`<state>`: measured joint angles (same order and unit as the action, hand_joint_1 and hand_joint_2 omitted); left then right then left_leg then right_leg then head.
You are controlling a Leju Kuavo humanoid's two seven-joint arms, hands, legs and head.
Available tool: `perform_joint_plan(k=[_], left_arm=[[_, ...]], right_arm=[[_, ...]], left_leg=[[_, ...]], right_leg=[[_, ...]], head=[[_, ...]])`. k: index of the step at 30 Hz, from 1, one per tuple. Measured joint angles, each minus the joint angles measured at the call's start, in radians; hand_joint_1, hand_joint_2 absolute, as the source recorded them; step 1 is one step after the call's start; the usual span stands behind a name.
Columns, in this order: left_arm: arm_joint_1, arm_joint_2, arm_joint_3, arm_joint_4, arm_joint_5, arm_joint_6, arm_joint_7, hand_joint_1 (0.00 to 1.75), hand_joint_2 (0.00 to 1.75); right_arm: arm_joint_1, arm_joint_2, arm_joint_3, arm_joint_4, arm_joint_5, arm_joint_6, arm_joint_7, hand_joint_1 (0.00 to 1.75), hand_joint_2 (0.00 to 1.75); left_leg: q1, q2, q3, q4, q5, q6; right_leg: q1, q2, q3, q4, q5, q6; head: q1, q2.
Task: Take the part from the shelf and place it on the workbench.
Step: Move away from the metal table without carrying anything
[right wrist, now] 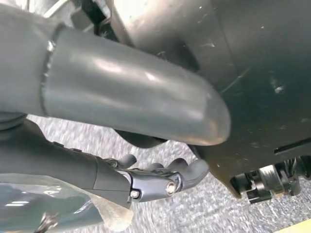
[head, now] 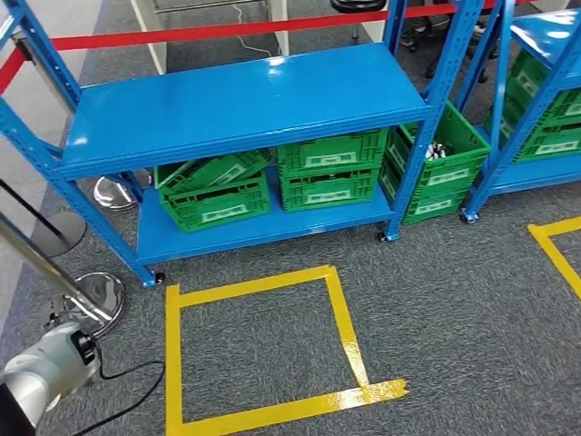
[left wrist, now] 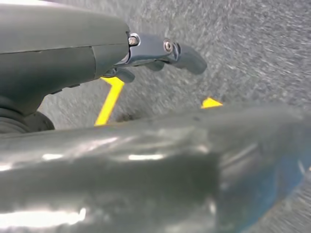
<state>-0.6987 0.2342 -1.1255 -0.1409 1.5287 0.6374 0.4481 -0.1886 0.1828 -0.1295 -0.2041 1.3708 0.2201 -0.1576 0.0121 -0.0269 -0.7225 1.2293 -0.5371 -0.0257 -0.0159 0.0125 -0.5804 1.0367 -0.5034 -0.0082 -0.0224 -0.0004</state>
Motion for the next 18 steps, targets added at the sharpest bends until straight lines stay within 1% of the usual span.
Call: perform_joint_plan(k=[1,2,3,4,5,6,7,8,9,10,11,12,13,14,15,16,17,18], left_arm=[[-0.009,0.007,-0.001,0.000,-0.004,-0.009,0.004,0.00,0.00],[-0.011,0.013,-0.002,0.000,-0.013,-0.029,-0.003,0.00,0.00],[-0.010,0.017,-0.004,-0.002,-0.026,-0.057,-0.019,0.00,0.00],[-0.005,0.020,-0.008,-0.005,-0.040,-0.088,-0.041,0.00,0.00],[0.000,0.022,-0.012,-0.009,-0.050,-0.115,-0.061,0.00,0.00],[0.003,0.022,-0.015,-0.013,-0.057,-0.130,-0.075,0.00,0.00],[0.005,0.022,-0.017,-0.017,-0.061,-0.137,-0.081,0.00,0.00],[0.008,0.022,-0.018,-0.021,-0.062,-0.138,-0.083,0.00,0.00],[0.011,0.024,-0.019,-0.023,-0.063,-0.139,-0.085,0.00,0.00],[0.014,0.027,-0.019,-0.025,-0.063,-0.139,-0.085,0.00,0.00],[0.017,0.030,-0.019,-0.026,-0.063,-0.139,-0.085,0.00,0.00],[0.017,0.032,-0.019,-0.027,-0.063,-0.139,-0.085,0.00,0.00],[0.016,0.031,-0.019,-0.028,-0.063,-0.139,-0.086,0.00,0.00],[0.016,0.030,-0.020,-0.030,-0.063,-0.139,-0.086,0.00,0.00],[0.016,0.028,-0.020,-0.032,-0.063,-0.139,-0.086,0.00,0.00],[0.018,0.026,-0.020,-0.033,-0.063,-0.140,-0.086,0.00,0.00],[0.021,0.024,-0.020,-0.034,-0.063,-0.141,-0.086,0.00,0.00],[0.024,0.022,-0.020,-0.035,-0.063,-0.142,-0.086,0.00,0.00]], right_arm=[[0.000,-0.003,0.005,0.000,-0.003,-0.005,0.002,0.00,0.00],[0.002,-0.006,0.008,0.000,-0.018,-0.019,0.015,0.00,0.00],[0.004,-0.008,0.008,-0.001,-0.042,-0.043,0.036,0.00,0.00],[0.008,-0.009,0.003,-0.004,-0.070,-0.072,0.061,0.00,0.00],[0.012,-0.009,-0.003,-0.006,-0.094,-0.097,0.084,0.00,0.00],[0.015,-0.009,-0.009,-0.009,-0.109,-0.113,0.096,0.00,0.00],[0.015,-0.009,-0.014,-0.011,-0.116,-0.120,0.102,0.00,0.00],[0.015,-0.010,-0.017,-0.013,-0.119,-0.122,0.104,0.00,0.00],[0.014,-0.010,-0.019,-0.014,-0.120,-0.124,0.106,0.00,0.00],[0.014,-0.009,-0.020,-0.016,-0.121,-0.125,0.107,0.00,0.00],[0.014,-0.009,-0.021,-0.018,-0.121,-0.127,0.108,0.00,0.00],[0.015,-0.009,-0.022,-0.019,-0.121,-0.128,0.108,0.00,0.00],[0.015,-0.010,-0.023,-0.020,-0.121,-0.128,0.108,0.00,0.00],[0.017,-0.010,-0.025,-0.020,-0.122,-0.128,0.108,0.00,0.00],[0.019,-0.010,-0.028,-0.020,-0.122,-0.128,0.109,0.00,0.00],[0.021,-0.010,-0.031,-0.020,-0.122,-0.127,0.109,0.00,0.00],[0.024,-0.011,-0.033,-0.020,-0.122,-0.127,0.110,0.00,0.00],[0.025,-0.012,-0.035,-0.020,-0.122,-0.126,0.110,0.00,0.00]], left_leg=[[0.000,0.008,-0.025,0.054,-0.017,-0.002],[0.001,0.012,-0.037,0.080,-0.018,-0.002],[0.000,0.014,-0.029,0.066,0.000,-0.001],[-0.001,0.020,-0.003,0.015,0.033,0.002],[-0.004,0.037,0.032,-0.055,0.066,0.007],[-0.011,0.060,0.065,-0.119,0.087,0.011],[-0.016,0.079,0.088,-0.165,0.097,0.017],[-0.022,0.092,0.097,-0.186,0.096,0.021],[-0.026,0.091,0.099,-0.191,0.092,0.025],[-0.025,0.080,0.100,-0.195,0.093,0.031],[-0.023,0.069,0.102,-0.200,0.095,0.036],[-0.019,0.059,0.106,-0.205,0.097,0.042],[-0.015,0.048,0.108,-0.210,0.098,0.048],[-0.013,0.037,0.109,-0.211,0.098,0.053],[-0.013,0.025,0.109,-0.211,0.098,0.056],[-0.013,0.012,0.109,-0.211,0.097,0.059],[-0.013,-0.002,0.109,-0.211,0.096,0.059],[-0.013,-0.016,0.110,-0.210,0.096,0.058]], right_leg=[[0.002,-0.016,0.001,0.000,-0.002,-0.003],[0.004,-0.031,0.003,0.000,-0.004,-0.004],[0.005,-0.045,0.006,0.000,-0.007,-0.005],[0.005,-0.059,0.010,0.000,-0.010,-0.004],[0.006,-0.072,0.016,0.000,-0.015,-0.003],[0.009,-0.085,0.020,0.000,-0.019,0.000],[0.012,-0.095,0.023,-0.001,-0.022,0.003],[0.015,-0.106,0.026,-0.002,-0.025,0.007],[0.017,-0.116,0.028,-0.004,-0.027,0.011],[0.017,-0.124,0.032,-0.006,-0.030,0.016],[0.015,-0.117,0.033,-0.004,-0.035,0.021],[0.014,-0.097,0.027,0.010,-0.046,0.026],[0.012,-0.069,0.009,0.045,-0.065,0.029],[0.009,-0.040,-0.021,0.102,-0.092,0.032],[0.008,-0.023,-0.058,0.170,-0.120,0.033],[0.007,-0.016,-0.095,0.232,-0.139,0.035],[0.007,-0.014,-0.120,0.267,-0.142,0.036],[0.006,-0.013,-0.127,0.265,-0.124,0.037]], head=[[0.000,0.000],[0.000,0.000],[0.000,0.000],[-0.001,0.000],[0.000,0.000],[0.000,0.000],[0.000,0.000],[0.001,0.000],[0.002,0.000],[0.002,0.000],[0.003,0.000],[0.004,0.000],[0.006,0.000],[0.008,0.000],[0.010,0.000],[0.011,0.000],[0.011,0.000],[0.011,0.000]])
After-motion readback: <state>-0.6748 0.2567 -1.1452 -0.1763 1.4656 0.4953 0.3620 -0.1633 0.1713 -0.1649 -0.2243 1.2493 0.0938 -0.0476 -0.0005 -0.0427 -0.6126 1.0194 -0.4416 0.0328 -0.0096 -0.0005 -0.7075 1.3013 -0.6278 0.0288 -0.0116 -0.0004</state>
